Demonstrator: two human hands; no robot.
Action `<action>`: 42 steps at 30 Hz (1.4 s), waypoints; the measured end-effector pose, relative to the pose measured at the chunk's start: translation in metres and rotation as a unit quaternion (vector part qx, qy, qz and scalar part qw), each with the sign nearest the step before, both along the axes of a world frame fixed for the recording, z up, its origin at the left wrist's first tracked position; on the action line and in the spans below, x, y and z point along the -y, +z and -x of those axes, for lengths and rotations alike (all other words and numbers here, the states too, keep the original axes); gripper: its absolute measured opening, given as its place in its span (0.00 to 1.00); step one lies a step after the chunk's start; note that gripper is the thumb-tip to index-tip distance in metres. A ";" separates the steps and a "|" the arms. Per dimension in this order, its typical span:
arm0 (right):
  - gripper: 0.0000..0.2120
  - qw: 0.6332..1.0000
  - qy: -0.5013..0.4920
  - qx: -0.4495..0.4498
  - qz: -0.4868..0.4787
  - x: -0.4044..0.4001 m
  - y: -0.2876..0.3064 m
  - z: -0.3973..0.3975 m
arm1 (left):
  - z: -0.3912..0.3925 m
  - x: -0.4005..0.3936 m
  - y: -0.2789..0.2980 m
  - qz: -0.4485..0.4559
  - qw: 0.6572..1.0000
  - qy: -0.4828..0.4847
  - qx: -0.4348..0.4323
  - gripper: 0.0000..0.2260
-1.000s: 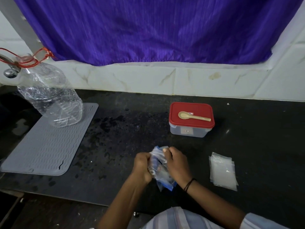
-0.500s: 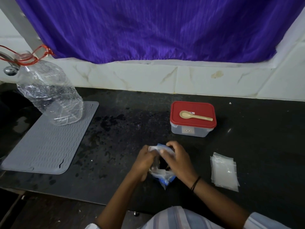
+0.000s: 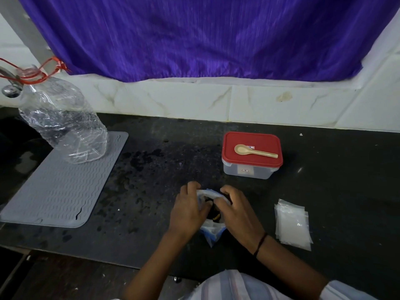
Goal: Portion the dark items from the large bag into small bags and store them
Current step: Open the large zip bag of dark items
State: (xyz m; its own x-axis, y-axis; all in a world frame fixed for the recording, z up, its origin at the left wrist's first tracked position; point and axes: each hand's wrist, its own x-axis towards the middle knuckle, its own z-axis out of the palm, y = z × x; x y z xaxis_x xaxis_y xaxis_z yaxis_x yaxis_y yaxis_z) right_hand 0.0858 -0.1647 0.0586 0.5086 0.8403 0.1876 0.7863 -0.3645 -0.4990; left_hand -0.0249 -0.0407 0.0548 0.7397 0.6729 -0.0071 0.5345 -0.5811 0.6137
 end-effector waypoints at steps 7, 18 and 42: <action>0.14 0.988 0.061 0.055 0.128 0.006 -0.007 0.004 | 0.008 0.024 0.001 -0.092 0.991 0.014 -0.093 0.11; 0.16 0.975 0.010 0.017 0.221 -0.007 0.009 -0.006 | -0.001 0.021 0.017 -0.070 0.986 -0.005 -0.154 0.13; 0.24 0.969 0.059 0.025 0.240 -0.002 -0.014 -0.010 | 0.005 0.020 0.014 -0.082 0.984 -0.043 -0.151 0.18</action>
State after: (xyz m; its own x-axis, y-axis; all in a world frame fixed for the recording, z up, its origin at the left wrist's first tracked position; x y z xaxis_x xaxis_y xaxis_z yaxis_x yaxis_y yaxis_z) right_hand 0.0953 -0.1624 0.0446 0.4039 0.8885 -0.2177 0.8554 -0.4512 -0.2545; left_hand -0.0295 -0.0605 0.0689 0.7752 0.6176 -0.1326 0.6223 -0.7105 0.3286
